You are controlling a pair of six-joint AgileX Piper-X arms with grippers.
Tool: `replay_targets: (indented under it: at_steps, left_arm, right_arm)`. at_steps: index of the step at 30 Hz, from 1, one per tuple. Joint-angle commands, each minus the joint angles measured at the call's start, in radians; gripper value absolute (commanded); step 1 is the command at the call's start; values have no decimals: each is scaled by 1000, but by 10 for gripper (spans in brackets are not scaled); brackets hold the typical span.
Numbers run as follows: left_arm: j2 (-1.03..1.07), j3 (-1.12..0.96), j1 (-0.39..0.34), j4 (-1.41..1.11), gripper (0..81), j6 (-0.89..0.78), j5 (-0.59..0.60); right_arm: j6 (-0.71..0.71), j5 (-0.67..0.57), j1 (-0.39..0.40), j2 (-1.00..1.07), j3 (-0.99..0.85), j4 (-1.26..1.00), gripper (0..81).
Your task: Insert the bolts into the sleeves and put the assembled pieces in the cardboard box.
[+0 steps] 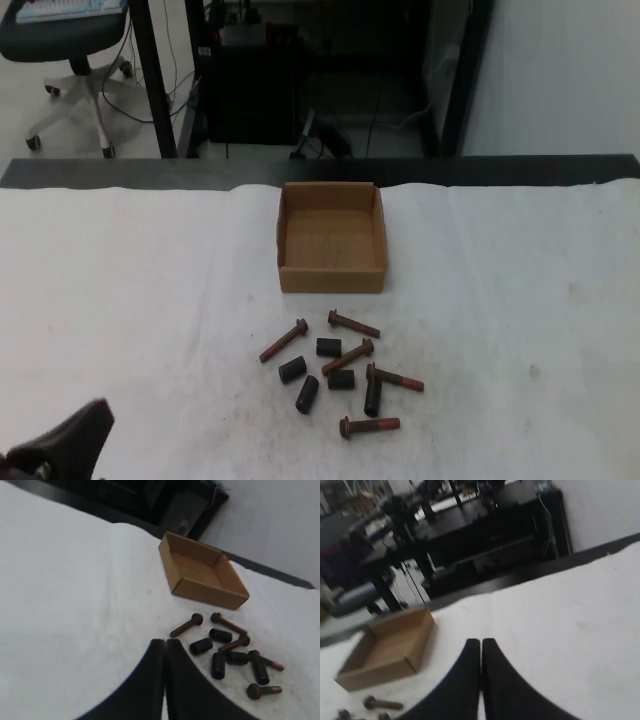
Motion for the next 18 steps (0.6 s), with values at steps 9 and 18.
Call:
replay_targets:
  at_steps: [9,18]
  left_arm:
    - [23,-11,-4,-175,3,-4,209]
    - [440,-282,-6,-141,3,251,263]
  right_arm:
    - [89,-373,-3,61,-9,-103,3]
    - [75,-474,87,459,-160,-242,229]
